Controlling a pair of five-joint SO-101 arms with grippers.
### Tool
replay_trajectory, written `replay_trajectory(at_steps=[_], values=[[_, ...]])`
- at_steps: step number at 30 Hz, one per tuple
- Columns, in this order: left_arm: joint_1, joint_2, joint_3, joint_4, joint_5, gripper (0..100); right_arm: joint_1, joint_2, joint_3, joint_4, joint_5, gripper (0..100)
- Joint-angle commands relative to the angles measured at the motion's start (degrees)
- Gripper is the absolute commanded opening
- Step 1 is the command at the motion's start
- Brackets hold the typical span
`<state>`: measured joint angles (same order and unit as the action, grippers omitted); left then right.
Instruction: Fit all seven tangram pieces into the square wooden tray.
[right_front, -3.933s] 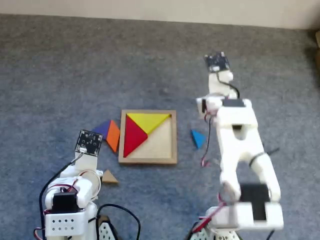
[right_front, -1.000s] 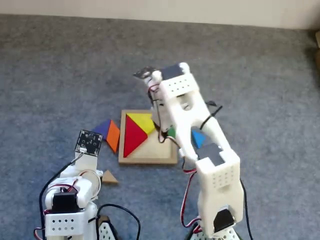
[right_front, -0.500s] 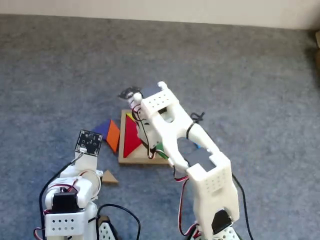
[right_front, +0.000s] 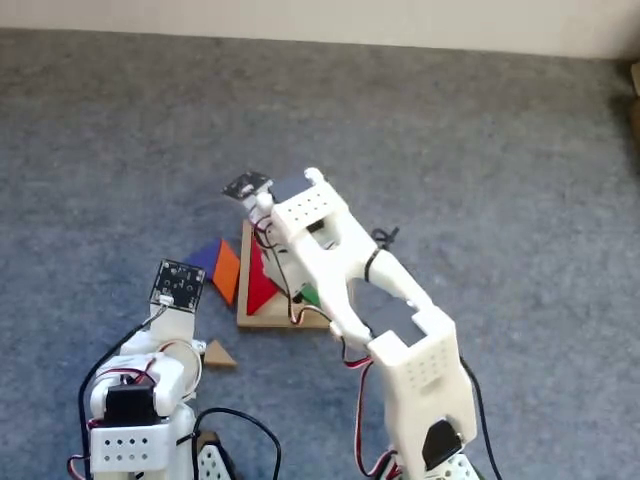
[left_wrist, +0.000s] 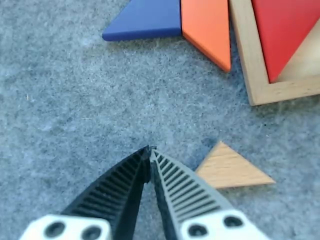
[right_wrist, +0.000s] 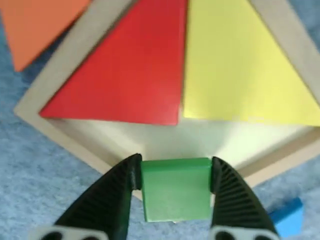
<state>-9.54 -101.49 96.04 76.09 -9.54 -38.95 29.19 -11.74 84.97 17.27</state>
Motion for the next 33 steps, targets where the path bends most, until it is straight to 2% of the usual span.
replay_trajectory(at_steps=[1,5,12,18,21,23,26,33], values=[[0.84,-2.77,1.10,0.35,0.44,1,-2.24,-4.53,0.04,-0.31,-0.26,18.8],[0.84,-2.77,1.10,0.35,0.44,1,-2.24,-4.53,0.04,-0.22,-0.26,19.4],[0.84,-2.77,1.10,0.35,0.44,1,-2.24,-4.53,-0.40,2.59,-0.62,32.2],[0.84,-2.77,1.10,0.35,0.44,1,-1.98,-4.62,-0.57,4.53,-0.26,32.0],[0.84,-2.77,1.10,0.35,0.44,1,-1.71,-6.64,-2.42,5.93,0.18,25.4],[0.84,-2.77,1.10,0.35,0.44,1,-1.71,-9.19,-2.59,6.29,3.08,18.3],[0.84,-2.77,1.10,0.35,0.44,1,-0.40,-12.88,1.80,6.46,5.45,9.6],[0.84,-2.77,1.10,0.35,0.44,1,7.08,-18.07,14.81,-2.24,9.85,2.9]])
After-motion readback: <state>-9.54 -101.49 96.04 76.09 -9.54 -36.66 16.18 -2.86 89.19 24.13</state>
